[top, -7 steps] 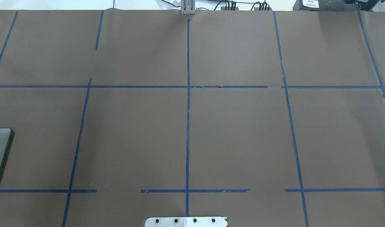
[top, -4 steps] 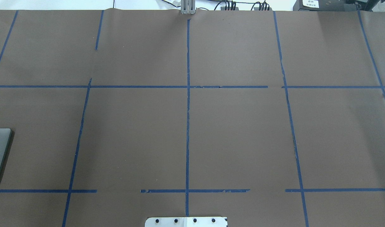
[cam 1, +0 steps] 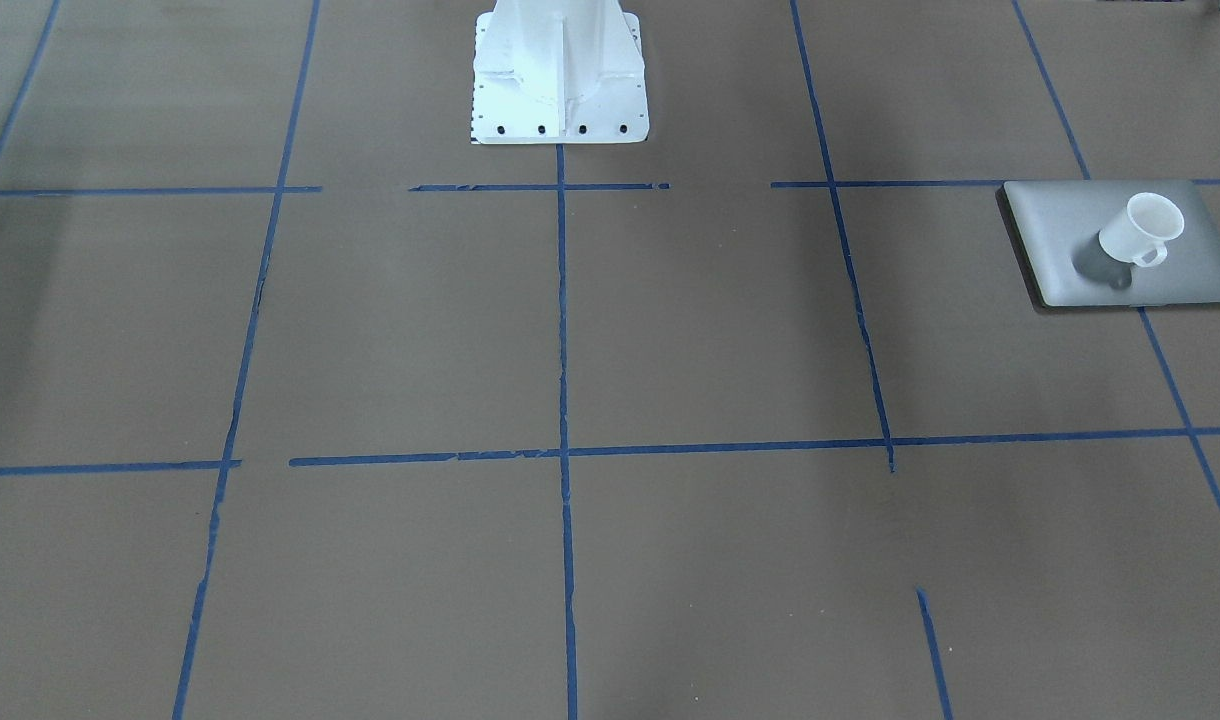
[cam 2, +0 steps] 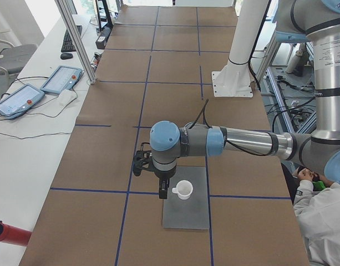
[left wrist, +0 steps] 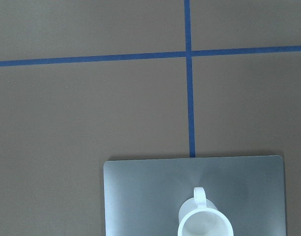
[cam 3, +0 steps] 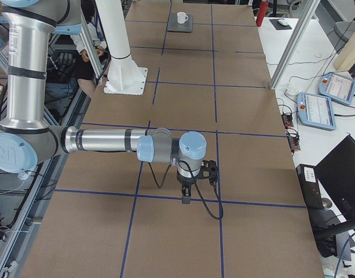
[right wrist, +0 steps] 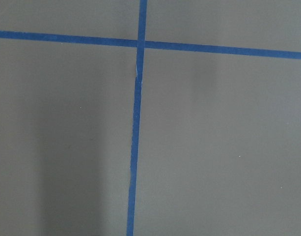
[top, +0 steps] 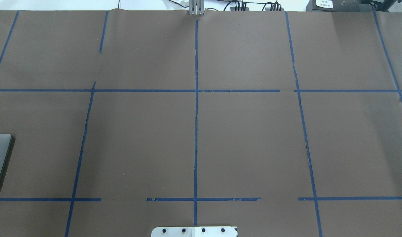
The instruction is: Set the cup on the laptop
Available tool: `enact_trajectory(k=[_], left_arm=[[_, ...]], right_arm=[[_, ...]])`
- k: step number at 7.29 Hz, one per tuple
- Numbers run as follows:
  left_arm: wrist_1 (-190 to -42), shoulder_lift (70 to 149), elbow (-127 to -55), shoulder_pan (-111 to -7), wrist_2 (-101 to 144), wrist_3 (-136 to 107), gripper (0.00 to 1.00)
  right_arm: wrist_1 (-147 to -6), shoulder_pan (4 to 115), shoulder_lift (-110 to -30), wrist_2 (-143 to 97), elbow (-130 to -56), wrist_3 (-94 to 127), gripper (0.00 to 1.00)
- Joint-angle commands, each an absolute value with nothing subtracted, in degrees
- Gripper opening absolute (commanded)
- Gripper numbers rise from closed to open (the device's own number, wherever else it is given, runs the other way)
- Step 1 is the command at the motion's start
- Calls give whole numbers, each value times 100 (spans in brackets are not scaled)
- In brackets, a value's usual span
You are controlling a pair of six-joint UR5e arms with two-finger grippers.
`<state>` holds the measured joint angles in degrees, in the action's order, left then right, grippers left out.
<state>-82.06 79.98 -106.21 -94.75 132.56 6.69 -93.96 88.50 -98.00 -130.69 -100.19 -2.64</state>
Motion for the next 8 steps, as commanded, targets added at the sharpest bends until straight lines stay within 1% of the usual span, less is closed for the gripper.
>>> enact_trajectory(k=[1, 8], left_arm=[[-8218, 7998, -10608, -9466, 13245, 694, 100], [-8323, 8042, -10564, -9378, 13298, 659, 100]], right_arm=[[-9396, 8851, -9800, -13069, -10020, -264, 100], [-9396, 8851, -9800, -13069, -10020, -264, 100]])
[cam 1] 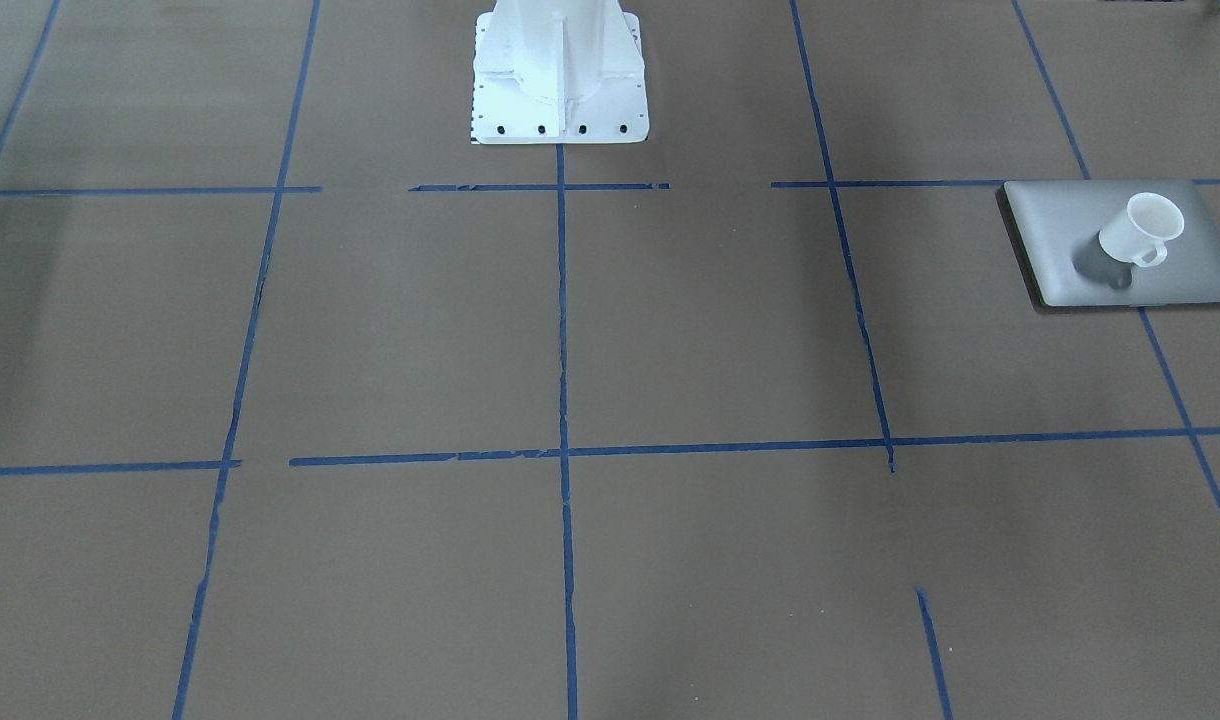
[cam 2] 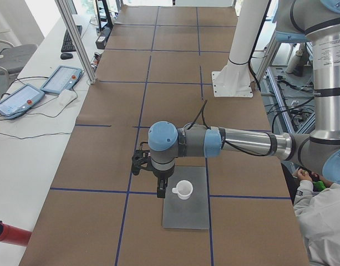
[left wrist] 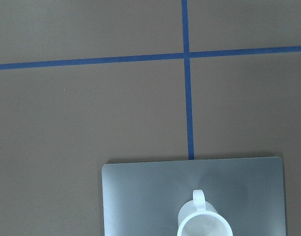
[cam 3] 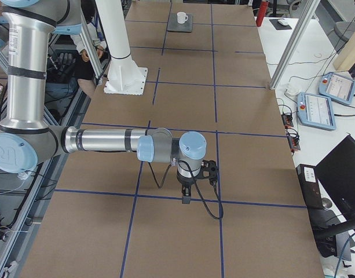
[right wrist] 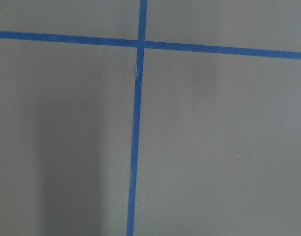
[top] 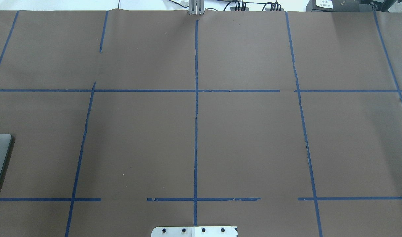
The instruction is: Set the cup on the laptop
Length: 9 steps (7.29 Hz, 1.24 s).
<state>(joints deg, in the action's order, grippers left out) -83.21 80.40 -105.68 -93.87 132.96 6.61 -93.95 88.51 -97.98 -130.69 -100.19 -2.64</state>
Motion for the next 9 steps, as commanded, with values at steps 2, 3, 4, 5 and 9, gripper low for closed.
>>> enact_trajectory(k=[2, 3, 4, 5, 9], left_arm=[[-8332, 8059, -10582, -9369, 13289, 677, 100], [-8393, 8077, -10582, -9369, 13280, 685, 100], [-8394, 8077, -10591, -9369, 13280, 712, 100], [-8385, 8077, -10591, -9369, 13289, 721, 100], [-8385, 8077, -10564, -9360, 13280, 721, 100]], right_arm=[[-9396, 8851, -9791, -13069, -10020, -264, 100], [-9396, 8851, -9800, -13069, -10020, -264, 100], [-9396, 8851, -9800, -13069, -10020, -264, 100], [-9404, 8851, -9791, -13069, -10020, -264, 100], [-9396, 8851, -9800, -13069, -10020, -264, 100]])
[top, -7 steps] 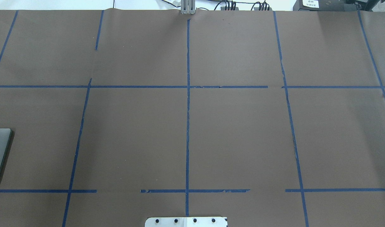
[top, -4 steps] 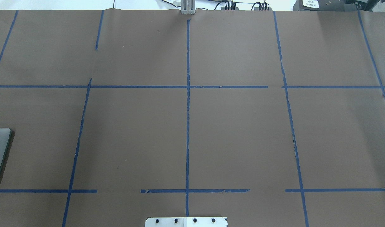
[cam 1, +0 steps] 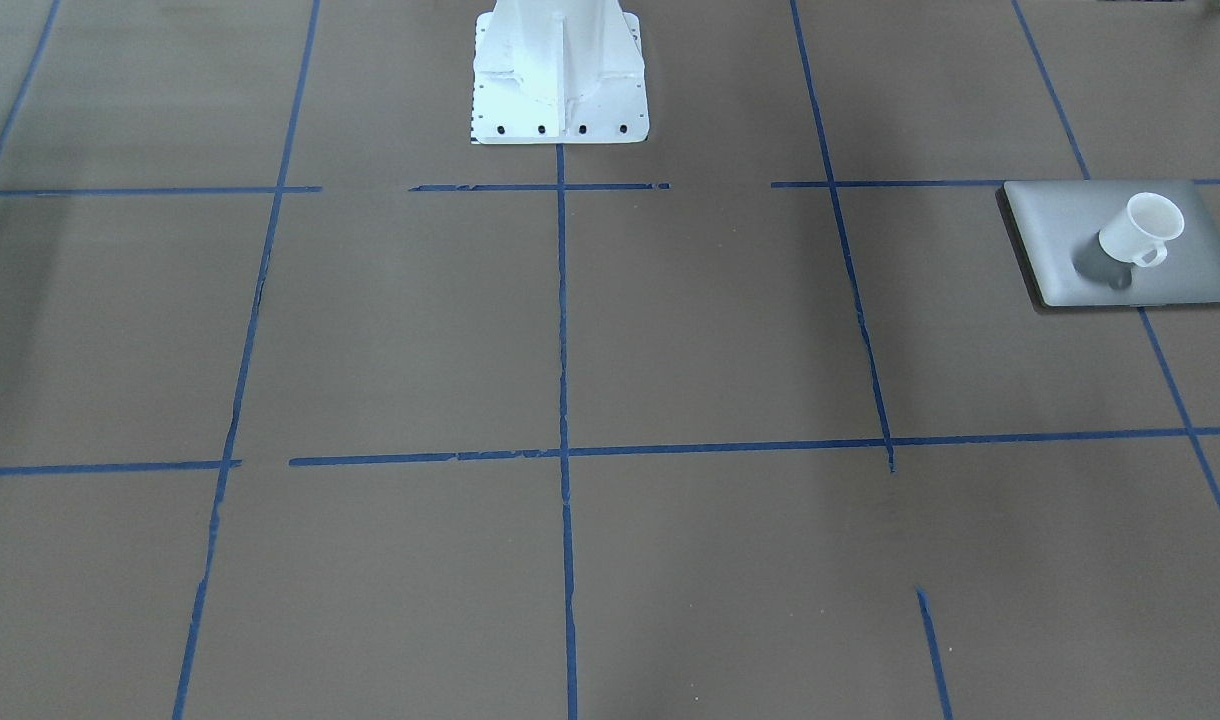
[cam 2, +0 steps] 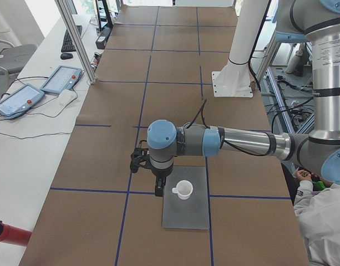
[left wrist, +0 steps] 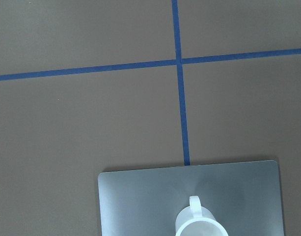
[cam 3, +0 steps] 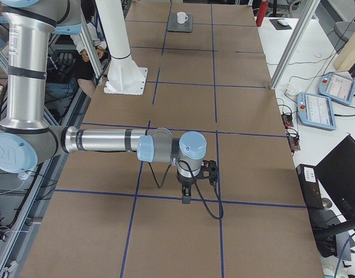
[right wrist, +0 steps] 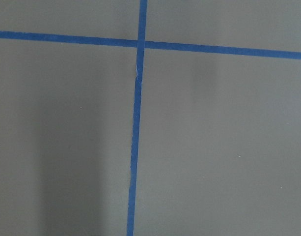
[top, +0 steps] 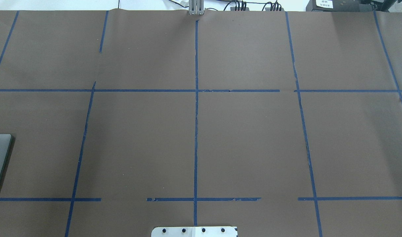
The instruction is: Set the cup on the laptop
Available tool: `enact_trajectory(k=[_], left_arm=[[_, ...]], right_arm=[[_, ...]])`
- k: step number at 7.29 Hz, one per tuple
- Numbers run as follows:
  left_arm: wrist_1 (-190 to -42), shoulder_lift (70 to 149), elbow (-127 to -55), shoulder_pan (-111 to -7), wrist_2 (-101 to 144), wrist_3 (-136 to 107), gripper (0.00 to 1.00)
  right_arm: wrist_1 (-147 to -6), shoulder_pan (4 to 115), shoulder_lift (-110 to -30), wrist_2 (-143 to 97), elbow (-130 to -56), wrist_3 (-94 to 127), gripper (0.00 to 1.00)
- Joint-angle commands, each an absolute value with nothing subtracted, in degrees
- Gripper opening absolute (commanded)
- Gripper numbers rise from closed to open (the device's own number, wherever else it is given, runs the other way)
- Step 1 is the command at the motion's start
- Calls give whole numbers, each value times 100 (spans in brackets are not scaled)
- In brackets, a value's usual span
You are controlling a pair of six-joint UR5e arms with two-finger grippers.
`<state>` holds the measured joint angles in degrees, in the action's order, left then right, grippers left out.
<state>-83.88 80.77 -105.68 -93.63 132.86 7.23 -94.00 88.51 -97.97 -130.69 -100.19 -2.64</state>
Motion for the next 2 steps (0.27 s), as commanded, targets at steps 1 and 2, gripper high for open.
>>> enact_trajectory(k=[1, 2], left_arm=[[-8385, 8077, -10564, -9299, 13280, 686, 100], [-8385, 8077, -10564, -9247, 13289, 677, 100]], right_arm=[[-9396, 8851, -9800, -13069, -10020, -264, 100], [-9396, 8851, -9800, -13069, -10020, -264, 100]])
